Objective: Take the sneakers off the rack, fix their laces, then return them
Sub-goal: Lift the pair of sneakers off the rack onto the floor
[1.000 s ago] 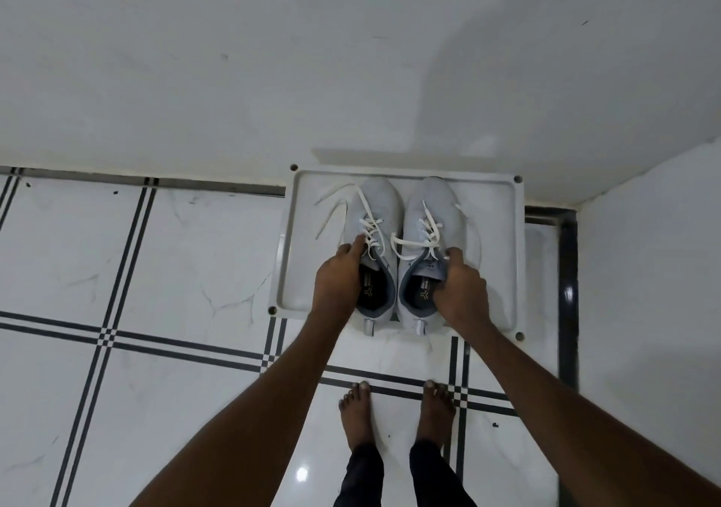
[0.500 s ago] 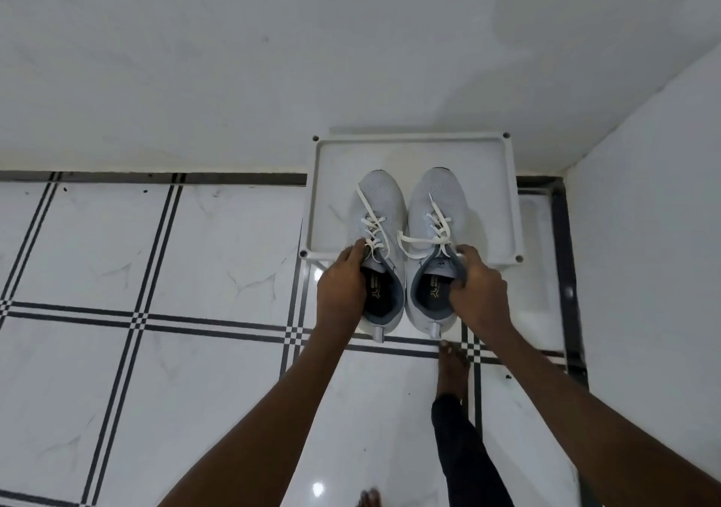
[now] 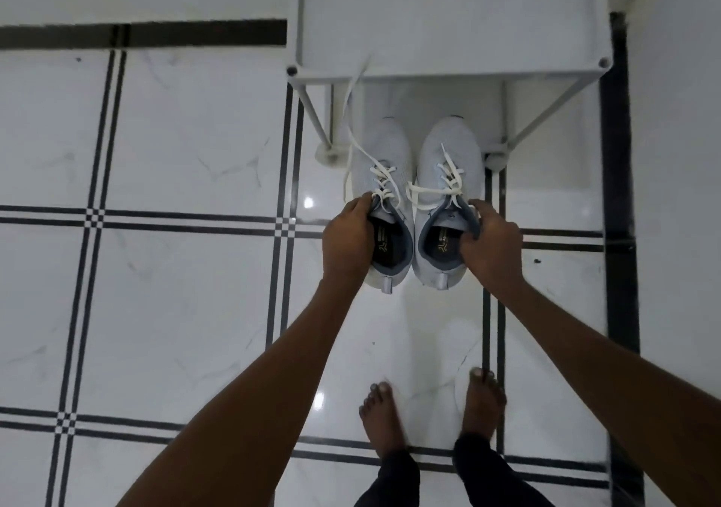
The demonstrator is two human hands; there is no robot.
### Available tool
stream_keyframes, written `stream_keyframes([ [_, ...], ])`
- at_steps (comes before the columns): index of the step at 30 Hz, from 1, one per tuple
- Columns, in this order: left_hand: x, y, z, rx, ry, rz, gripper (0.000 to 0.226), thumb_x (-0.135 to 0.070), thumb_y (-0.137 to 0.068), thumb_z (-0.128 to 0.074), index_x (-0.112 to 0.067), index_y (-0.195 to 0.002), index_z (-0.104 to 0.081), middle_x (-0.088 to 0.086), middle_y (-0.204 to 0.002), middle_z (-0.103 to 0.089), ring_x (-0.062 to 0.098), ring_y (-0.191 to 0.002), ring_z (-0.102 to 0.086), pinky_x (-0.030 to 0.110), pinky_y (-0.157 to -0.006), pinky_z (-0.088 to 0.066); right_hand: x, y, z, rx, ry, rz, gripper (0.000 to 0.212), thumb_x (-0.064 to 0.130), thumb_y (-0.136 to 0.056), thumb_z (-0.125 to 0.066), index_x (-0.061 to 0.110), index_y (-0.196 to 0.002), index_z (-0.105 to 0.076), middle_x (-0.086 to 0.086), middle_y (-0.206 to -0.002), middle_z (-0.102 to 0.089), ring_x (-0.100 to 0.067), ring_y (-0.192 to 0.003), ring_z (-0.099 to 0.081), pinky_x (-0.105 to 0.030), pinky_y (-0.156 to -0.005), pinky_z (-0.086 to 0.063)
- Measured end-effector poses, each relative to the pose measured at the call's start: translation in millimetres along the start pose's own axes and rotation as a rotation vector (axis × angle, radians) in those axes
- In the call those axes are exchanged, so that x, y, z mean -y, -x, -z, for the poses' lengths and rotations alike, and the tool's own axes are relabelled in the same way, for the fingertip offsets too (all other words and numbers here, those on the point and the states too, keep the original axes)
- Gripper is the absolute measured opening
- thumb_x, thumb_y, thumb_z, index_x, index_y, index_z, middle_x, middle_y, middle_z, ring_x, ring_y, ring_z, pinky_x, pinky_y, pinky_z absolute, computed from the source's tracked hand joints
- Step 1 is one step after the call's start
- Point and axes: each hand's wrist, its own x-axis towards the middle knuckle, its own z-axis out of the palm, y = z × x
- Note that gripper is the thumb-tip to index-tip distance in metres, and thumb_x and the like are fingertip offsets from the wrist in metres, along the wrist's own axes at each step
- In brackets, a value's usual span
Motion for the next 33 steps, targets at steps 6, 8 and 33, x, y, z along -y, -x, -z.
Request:
stream_keyframes([
  [6,68.5,-14.2,-111.1,0.006,-0.035,0.046,0.048,-0.004,-0.089,-0.042,-0.018,-0.131,-0.058,0.006,-0.118,-0.069,0.031,-0.096,-0.067,0.043,-0.080,-0.056,-71.9,-31.4,-112.6,0.029,-0.006,-0.013,0.043,-0.001,-0.078,-0.056,0.012,-0.118,-0.064,-0.019,-0.086,-0.071,-0.038,-0.079,-0.066,-0.028,-0.064,-0.044],
  [8,90.7,-25.7,-149.8,-0.009,-0.037,0.042,0.048,-0.003,-0.089,-0.042,-0.018,-0.131,-0.059,0.007,-0.118,-0.070,0.032,-0.096,-0.067,0.043,-0.080,-0.056,-94.4,-46.6,-150.5,0.021,-0.013,-0.017,0.042,-0.001,-0.077,-0.056,0.011,-0.117,-0.065,-0.019,-0.086,-0.071,-0.038,-0.080,-0.066,-0.027,-0.065,-0.041],
  [33,196.3,-83.9,-238.6,0.266,0.019,0.075,0.064,-0.032,-0.082,-0.070,-0.008,-0.136,-0.045,0.013,-0.110,-0.070,0.033,-0.099,-0.067,0.035,-0.080,-0.051,-131.7,-101.9,-270.1,-0.334,0.179,0.075,0.057,0.052,-0.086,-0.057,0.010,-0.124,-0.064,-0.016,-0.106,-0.073,-0.039,-0.095,-0.062,-0.041,-0.076,-0.049],
])
